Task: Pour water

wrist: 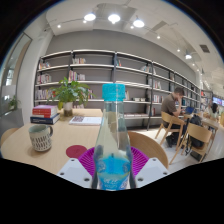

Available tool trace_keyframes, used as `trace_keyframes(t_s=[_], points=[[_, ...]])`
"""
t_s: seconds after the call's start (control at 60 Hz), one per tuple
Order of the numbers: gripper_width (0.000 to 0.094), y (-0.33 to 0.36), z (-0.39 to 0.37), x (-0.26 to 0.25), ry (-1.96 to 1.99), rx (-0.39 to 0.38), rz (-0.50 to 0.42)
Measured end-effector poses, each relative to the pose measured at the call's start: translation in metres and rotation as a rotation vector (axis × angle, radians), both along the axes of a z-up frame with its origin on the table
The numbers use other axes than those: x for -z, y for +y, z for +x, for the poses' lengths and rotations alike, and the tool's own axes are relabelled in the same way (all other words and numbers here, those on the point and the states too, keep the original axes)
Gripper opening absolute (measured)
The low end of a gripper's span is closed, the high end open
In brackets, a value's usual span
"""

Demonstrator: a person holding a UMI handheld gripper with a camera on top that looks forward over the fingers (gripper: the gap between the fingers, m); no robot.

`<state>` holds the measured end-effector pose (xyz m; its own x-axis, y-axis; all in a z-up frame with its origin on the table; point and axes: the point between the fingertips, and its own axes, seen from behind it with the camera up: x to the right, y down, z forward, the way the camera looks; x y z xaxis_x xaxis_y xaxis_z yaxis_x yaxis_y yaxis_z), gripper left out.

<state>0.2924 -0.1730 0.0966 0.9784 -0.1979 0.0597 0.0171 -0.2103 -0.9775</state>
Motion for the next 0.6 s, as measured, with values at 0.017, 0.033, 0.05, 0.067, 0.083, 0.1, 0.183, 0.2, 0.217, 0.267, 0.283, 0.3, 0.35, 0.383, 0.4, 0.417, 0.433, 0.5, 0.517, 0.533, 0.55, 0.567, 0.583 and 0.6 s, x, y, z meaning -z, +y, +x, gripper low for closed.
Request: trace_keyframes(t_s=[0.017, 0.033, 0.05, 0.067, 0.083, 0.1, 0.183, 0.2, 0.217, 0.267, 0.283, 0.3, 0.35, 0.383, 0.4, 0.417, 0.433, 0.5, 0.517, 0.533, 0.55, 0.567, 0.583, 0.6], points=[[0.0428, 0.001, -0.001, 0.000, -0.009, -0.002, -0.007], [0.0428, 0.002, -0.002, -0.001, -0.021, -0.003, -0.014], [0.0429, 0.004, -0.003, -0.001, -0.032, -0.003, -0.024], [0.0428, 0.006, -0.003, -0.001, -0.045, -0.001, -0.035], [0.0428, 0.007, -0.004, -0.001, -0.063, 0.000, -0.047], [0.0428, 0.009, -0.006, -0.001, -0.082, -0.002, -0.058], [0.0428, 0.019, -0.019, -0.003, -0.165, -0.023, -0.111], [0.0428, 0.023, -0.023, -0.006, -0.188, -0.029, -0.120], [0.0428, 0.027, -0.026, -0.009, -0.216, -0.034, -0.131], [0.0429, 0.041, -0.040, -0.016, -0.313, -0.062, -0.168], [0.0429, 0.047, -0.046, -0.021, -0.341, -0.076, -0.169], [0.0428, 0.051, -0.047, -0.022, -0.370, -0.093, -0.173], [0.0429, 0.058, -0.060, -0.032, -0.497, -0.122, -0.214], [0.0428, 0.069, -0.070, -0.035, -0.593, -0.149, -0.243], [0.0427, 0.074, -0.075, -0.037, -0.638, -0.162, -0.255], [0.0428, 0.079, -0.070, -0.041, -0.678, -0.182, -0.257], [0.0428, 0.086, -0.079, -0.039, -0.722, -0.185, -0.263], [0.0426, 0.101, -0.093, -0.040, -0.911, -0.234, -0.326], [0.0426, 0.105, -0.097, -0.041, -0.950, -0.248, -0.331], [0.0427, 0.108, -0.100, -0.040, -0.993, -0.262, -0.343], [0.0427, 0.110, -0.102, -0.040, -1.037, -0.273, -0.357], [0.0426, 0.110, -0.100, -0.045, -1.078, -0.286, -0.367], [0.0426, 0.115, -0.099, -0.046, -1.116, -0.293, -0.370], [0.0427, 0.119, -0.103, -0.043, -1.156, -0.293, -0.380]])
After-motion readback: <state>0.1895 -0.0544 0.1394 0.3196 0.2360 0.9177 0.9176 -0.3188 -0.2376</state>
